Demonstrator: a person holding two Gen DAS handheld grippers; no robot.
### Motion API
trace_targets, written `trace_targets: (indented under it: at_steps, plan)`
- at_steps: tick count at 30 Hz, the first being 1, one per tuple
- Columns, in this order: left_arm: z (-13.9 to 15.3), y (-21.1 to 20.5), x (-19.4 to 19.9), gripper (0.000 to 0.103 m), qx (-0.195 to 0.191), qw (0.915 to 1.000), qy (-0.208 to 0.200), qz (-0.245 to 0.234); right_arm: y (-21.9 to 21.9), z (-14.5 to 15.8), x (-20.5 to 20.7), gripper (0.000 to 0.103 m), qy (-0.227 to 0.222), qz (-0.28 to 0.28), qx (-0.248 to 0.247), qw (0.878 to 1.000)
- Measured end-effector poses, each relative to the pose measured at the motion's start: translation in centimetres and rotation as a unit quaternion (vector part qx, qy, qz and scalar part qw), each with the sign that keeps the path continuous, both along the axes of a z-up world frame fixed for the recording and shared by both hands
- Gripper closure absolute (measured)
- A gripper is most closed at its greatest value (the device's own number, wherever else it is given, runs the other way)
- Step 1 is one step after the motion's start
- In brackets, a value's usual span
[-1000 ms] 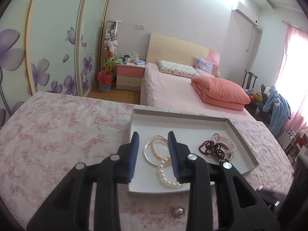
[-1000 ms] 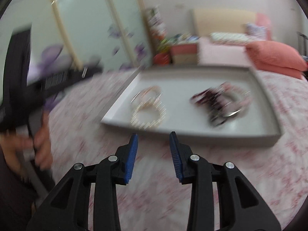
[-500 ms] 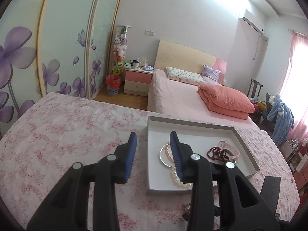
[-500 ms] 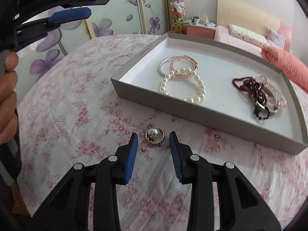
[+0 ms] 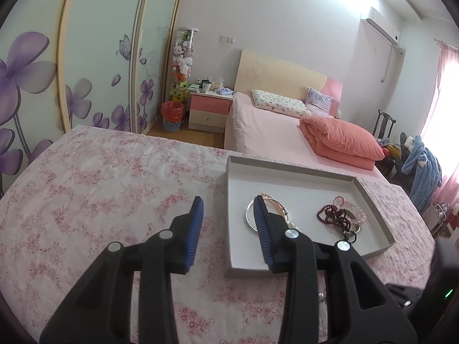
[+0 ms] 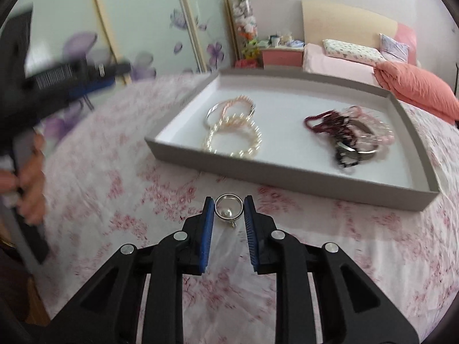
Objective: Organize jewelry
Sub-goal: 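Grasp the silver ring on the sheet with the right tool while the left tool grasps another pearl stud earring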
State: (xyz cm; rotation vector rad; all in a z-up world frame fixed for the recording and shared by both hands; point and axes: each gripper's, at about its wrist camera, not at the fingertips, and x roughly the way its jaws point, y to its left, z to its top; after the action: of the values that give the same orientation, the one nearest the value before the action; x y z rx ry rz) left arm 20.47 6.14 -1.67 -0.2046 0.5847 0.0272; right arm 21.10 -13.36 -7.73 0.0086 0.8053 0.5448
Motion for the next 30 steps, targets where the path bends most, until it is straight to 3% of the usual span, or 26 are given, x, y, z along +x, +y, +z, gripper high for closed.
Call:
trace_targets:
  at_steps: [4, 9, 13, 16, 22, 30]
  plan:
    - [-0.8, -1.3, -0.4, 0.066, 0.007, 0.9997, 0.01, -0.023, -2.2, 1.0, -0.5, 0.081, -0.007, -0.017, 0.029, 0.999]
    - [-2.5, -4.4, -1.2, 0.066, 0.022, 0.996, 0.033, -0.08, -4.6, 0.2, -0.2, 0.081, 0.005, -0.07, -0.016, 0.997]
    - [-3.8, -6.9, -1.5, 0.066, 0.034, 0.9906, 0.053, -0.121, -7.1, -1.1, 0.4, 0.081, 0.019, -0.129, -0.074, 0.989]
    - [-4.5, -8.3, -1.6, 0.06, 0.045, 0.9874, 0.06, -0.14, -8.2, -1.9, 0.6, 0.081, 0.029, -0.15, -0.095, 0.984]
    - [-5.8, -9.8, -1.8, 0.06, 0.06, 0.9828, 0.076, -0.158, -7.9, -2.0, 0.3, 0.081, 0.002, -0.159, -0.142, 0.977]
    - [-8.2, -12.8, -1.5, 0.06, 0.09, 0.9729, 0.111, -0.182, -8.4, -2.2, 0.6, 0.081, 0.011, -0.159, -0.123, 0.98]
